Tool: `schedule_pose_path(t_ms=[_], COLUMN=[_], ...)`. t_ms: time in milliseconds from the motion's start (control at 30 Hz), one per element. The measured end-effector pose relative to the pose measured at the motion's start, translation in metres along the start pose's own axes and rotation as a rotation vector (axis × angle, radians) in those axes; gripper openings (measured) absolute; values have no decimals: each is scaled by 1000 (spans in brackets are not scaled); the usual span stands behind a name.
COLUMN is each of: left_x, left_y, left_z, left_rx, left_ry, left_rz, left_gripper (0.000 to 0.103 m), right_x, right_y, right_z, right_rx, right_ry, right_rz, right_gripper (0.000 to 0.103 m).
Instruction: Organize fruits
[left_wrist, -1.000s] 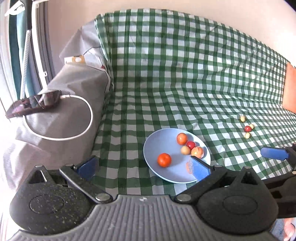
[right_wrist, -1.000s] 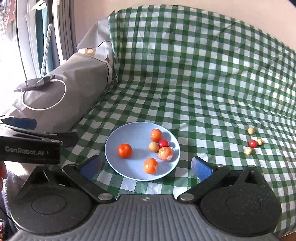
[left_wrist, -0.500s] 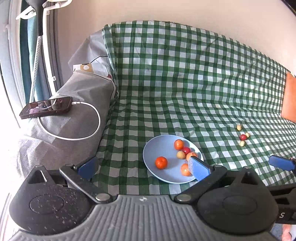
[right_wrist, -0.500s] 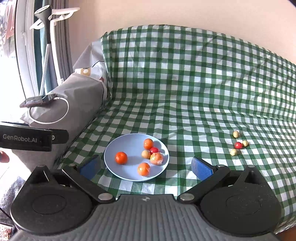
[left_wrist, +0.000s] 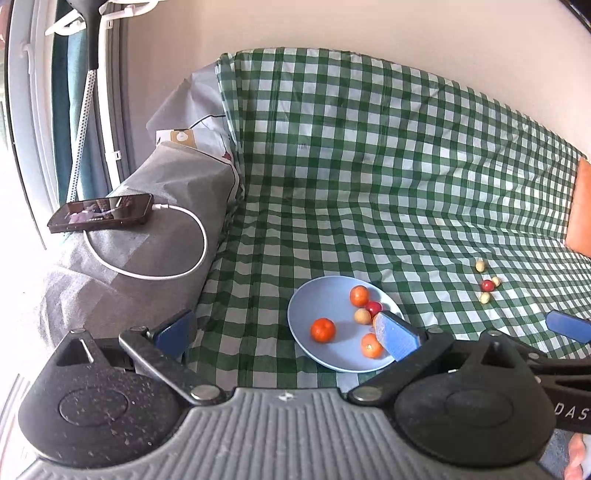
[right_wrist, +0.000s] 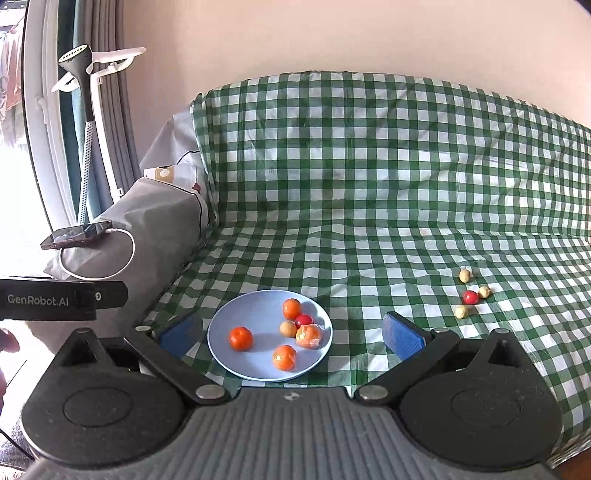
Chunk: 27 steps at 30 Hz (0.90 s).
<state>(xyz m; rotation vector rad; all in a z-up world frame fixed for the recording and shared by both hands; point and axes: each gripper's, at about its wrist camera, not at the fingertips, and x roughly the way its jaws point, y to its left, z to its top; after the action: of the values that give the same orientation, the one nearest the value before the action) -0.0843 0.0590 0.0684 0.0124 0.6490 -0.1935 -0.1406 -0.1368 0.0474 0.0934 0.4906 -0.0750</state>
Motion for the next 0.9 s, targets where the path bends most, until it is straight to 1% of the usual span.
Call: schedule_pose_path(t_ms=[300,467,600,667,767,833,900], left_x=[12,20,25,27,33,38,45], left_y=[2,0,-2,-4,-8,-10,-9], left_z=[-1,0,-2,-2,-3,-3,-2], left_rx=[10,16,23,35,60,66,61], left_ry=[39,74,85,84,82,95,112], left_rz=[-9,-44,-57,-53,-22,-10,-15], left_gripper=[103,103,103,103,103,103,103], right_x=[8,13,17,20,24,29,35], right_y=[5,2,-1,-2,-4,-6,-9], right_z=[-3,-3,-3,-4,-5,-6,-8], right_rx=[-24,-14,-5,0,1,6,12], right_ry=[31,38,43,47,53,66,77], right_rz=[2,-17,-24,-24,-24,-13,-15], right_gripper=[102,102,102,102,102,102,102])
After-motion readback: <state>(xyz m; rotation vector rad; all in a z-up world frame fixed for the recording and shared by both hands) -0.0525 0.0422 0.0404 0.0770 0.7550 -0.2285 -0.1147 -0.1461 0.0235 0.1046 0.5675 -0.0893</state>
